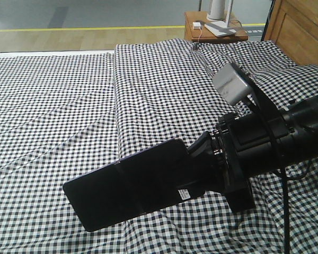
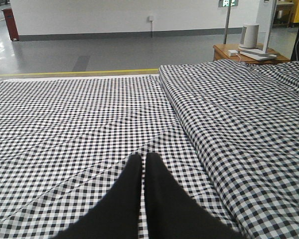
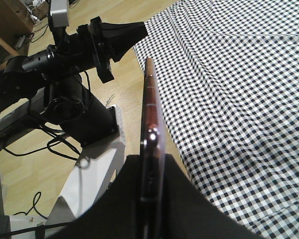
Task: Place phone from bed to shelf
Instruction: 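Hold the phone in the right gripper while the base turns away from the bed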
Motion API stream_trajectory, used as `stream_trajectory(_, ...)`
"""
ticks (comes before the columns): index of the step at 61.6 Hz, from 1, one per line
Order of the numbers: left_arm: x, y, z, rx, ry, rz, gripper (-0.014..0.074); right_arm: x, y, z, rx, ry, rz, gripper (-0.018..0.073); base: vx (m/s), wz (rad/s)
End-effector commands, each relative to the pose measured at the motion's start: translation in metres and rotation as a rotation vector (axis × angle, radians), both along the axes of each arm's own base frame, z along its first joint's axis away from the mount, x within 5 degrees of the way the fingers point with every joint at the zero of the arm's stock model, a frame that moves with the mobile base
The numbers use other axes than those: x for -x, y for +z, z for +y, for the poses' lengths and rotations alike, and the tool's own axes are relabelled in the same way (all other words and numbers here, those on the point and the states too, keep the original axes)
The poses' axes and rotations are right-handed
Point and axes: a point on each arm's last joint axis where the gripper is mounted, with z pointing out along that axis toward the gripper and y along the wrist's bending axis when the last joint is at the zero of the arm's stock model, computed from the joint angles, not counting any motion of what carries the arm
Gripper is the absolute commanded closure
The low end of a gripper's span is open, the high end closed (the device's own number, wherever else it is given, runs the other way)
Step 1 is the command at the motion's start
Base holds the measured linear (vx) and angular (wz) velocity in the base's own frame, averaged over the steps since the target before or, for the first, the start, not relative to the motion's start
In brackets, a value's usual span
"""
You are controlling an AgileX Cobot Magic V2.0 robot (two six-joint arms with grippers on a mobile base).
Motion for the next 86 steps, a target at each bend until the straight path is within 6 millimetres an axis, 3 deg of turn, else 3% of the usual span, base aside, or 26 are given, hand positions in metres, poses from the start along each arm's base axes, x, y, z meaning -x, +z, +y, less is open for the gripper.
stream_trajectory(1, -0.0005, 0.0061, 0.0006, 0.007, 0.006, -0.076, 0.0596, 0.012, 0.0215, 0.0014, -0.103, 0.057, 0.002, 0.0561, 0.0, 0.0)
stream_trajectory(86, -0.0005, 0.0061, 0.0006, 0.007, 0.006, -0.076, 0.0596, 0.012, 0.0216, 0.0014, -0.104, 0.057, 0.002, 0.0561, -0.01, 0.05)
